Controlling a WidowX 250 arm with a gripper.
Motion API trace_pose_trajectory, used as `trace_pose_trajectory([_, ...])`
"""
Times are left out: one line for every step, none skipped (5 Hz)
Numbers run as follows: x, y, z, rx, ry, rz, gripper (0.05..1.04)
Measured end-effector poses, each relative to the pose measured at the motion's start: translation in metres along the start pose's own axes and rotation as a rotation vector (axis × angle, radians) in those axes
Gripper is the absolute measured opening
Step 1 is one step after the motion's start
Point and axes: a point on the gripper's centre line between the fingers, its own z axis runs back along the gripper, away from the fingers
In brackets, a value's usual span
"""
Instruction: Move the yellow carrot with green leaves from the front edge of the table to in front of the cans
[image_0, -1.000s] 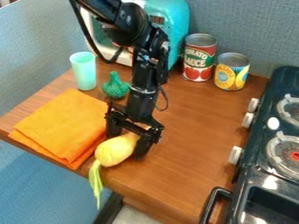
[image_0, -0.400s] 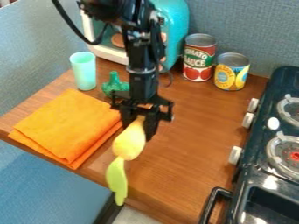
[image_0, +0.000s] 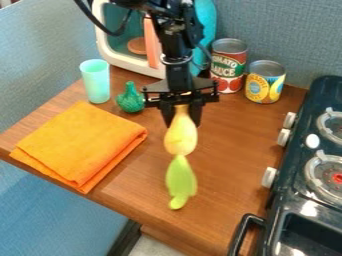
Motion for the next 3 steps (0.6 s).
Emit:
trace_pose_trajectory([0.015,-0.011,-0.001,-0.065,-0.115,0.220,0.494])
trace_pose_trajectory([0.027,-0.014,-0.008,-0.086,-0.162,0.381,0.494])
trace_pose_trajectory([0.043,-0.024,-0.016,-0.099,-0.167,0.435,0.494])
